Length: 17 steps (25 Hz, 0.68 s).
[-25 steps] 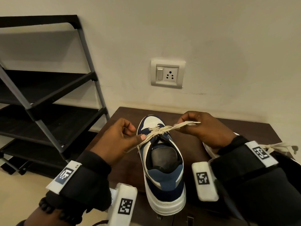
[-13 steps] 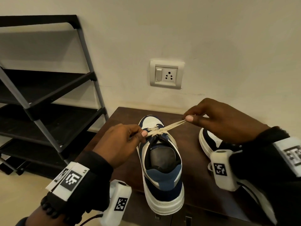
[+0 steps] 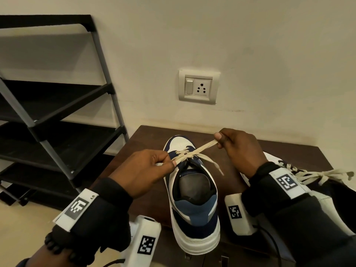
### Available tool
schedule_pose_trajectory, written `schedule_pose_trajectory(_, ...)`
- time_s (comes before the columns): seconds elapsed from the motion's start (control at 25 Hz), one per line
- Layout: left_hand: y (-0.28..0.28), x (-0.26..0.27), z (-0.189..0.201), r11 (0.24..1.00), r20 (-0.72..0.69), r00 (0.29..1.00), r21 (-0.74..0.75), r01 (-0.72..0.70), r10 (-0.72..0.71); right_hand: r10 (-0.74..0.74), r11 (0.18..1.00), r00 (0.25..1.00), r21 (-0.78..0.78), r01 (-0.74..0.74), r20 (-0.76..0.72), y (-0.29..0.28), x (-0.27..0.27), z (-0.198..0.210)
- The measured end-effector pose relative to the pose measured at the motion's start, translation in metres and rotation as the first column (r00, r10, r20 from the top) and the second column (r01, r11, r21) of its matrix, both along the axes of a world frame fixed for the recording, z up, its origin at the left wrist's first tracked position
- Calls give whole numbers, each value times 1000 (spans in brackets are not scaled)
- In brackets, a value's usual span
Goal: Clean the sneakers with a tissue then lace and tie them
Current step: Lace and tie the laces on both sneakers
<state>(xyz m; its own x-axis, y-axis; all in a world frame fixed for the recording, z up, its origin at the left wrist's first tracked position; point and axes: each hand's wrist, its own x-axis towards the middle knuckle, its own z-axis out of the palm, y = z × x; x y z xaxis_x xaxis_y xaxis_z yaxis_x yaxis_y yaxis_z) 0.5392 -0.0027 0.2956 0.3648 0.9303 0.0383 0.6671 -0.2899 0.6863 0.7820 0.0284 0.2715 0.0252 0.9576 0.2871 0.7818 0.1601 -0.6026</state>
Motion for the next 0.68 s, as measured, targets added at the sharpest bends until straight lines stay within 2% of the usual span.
schedule_pose_trajectory(0.24, 0, -6, 5, 996, 50, 996, -53, 75, -72, -113, 991, 991, 76, 107, 74, 2, -5, -2)
schedule_pose_trajectory(0.32, 0, -7, 8, 993, 37, 995, -62, 97, -94, -145, 989, 987, 53, 142, 72, 4, -7, -6)
schedule_pose_trajectory(0.4, -3, -7, 9, 984, 73, 994, -149, 94, -83, -130, 992, 988, 10, 129, 84, 4, -5, -6)
schedule_pose_trajectory(0.48, -5, -8, 11, 950, 141, 989, -300, 81, -40, -30, 995, 996, -96, 38, 83, 1, 2, -1)
schedule_pose_trajectory(0.56, -2, -12, 11, 930, 170, 985, -368, 30, 36, 54, 981, 998, -187, -46, 34, -2, 10, 5)
schedule_pose_trajectory(0.6, 0, -14, 8, 934, 184, 980, -358, -8, 79, 43, 983, 999, -178, -37, 27, -4, 13, 7)
schedule_pose_trajectory(0.68, 3, -15, 0, 967, 185, 973, -239, -92, 138, -34, 999, 999, -8, 34, 36, -8, 14, 12)
